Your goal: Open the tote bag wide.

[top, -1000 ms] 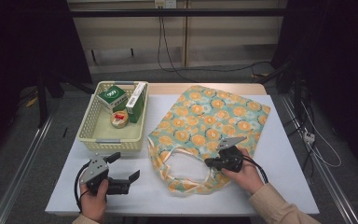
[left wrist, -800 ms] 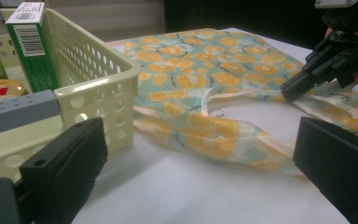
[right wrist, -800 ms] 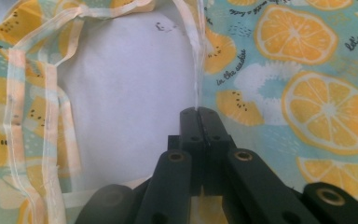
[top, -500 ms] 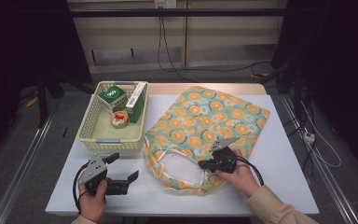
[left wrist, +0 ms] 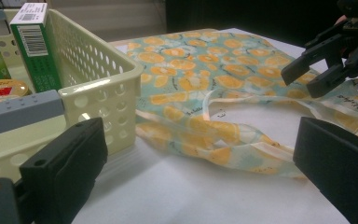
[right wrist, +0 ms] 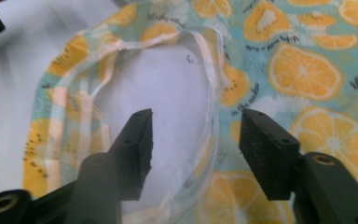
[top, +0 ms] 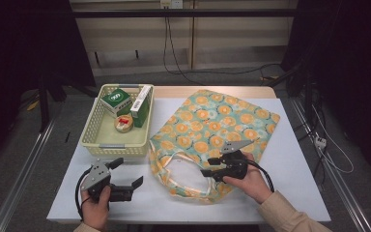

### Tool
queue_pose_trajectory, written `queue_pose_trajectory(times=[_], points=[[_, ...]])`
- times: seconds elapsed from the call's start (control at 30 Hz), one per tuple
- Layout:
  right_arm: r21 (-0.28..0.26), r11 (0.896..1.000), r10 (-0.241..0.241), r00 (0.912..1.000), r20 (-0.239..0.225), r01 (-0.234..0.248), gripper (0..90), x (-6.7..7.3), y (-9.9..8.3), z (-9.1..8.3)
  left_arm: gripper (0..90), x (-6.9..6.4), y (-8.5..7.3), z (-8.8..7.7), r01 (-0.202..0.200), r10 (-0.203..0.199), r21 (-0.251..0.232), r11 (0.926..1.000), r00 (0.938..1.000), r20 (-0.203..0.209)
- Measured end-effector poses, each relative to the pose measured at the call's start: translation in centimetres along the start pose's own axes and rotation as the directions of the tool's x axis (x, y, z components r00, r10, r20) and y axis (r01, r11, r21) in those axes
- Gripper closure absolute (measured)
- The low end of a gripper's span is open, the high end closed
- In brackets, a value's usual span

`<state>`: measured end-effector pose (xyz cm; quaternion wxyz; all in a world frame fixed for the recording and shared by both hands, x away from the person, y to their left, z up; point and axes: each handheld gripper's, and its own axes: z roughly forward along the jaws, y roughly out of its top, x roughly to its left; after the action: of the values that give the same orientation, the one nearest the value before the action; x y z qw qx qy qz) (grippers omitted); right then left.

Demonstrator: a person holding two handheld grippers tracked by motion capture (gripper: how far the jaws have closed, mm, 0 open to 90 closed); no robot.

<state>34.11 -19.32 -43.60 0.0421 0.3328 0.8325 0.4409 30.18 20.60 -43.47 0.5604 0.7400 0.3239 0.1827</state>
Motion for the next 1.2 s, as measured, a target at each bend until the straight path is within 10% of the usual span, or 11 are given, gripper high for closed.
queue_pose_trajectory(times=[0.3, 0.83, 1.2], points=[[-0.039, 0.999, -0.028, 0.9988, -0.042, 0.026, 24.5, 1.7, 0.8, 0.6, 2.6, 0.2, 0.0, -0.1, -0.005, 0.005, -0.003, 1.0000, 1.0000, -0.002], [0.001, 0.995, -0.095, 0.9816, -0.166, 0.096, 28.4, 5.8, 0.6, 3.3, 2.6, 0.7, 0.0, -0.6, 0.003, -0.003, -0.018, 0.9998, 0.9998, -0.020], [0.025, 0.996, -0.081, 0.9830, -0.165, 0.086, 33.7, 5.7, 0.2, 4.0, 2.5, 1.5, -0.1, -0.5, 0.035, -0.036, -0.042, 0.9985, 0.9989, -0.029]])
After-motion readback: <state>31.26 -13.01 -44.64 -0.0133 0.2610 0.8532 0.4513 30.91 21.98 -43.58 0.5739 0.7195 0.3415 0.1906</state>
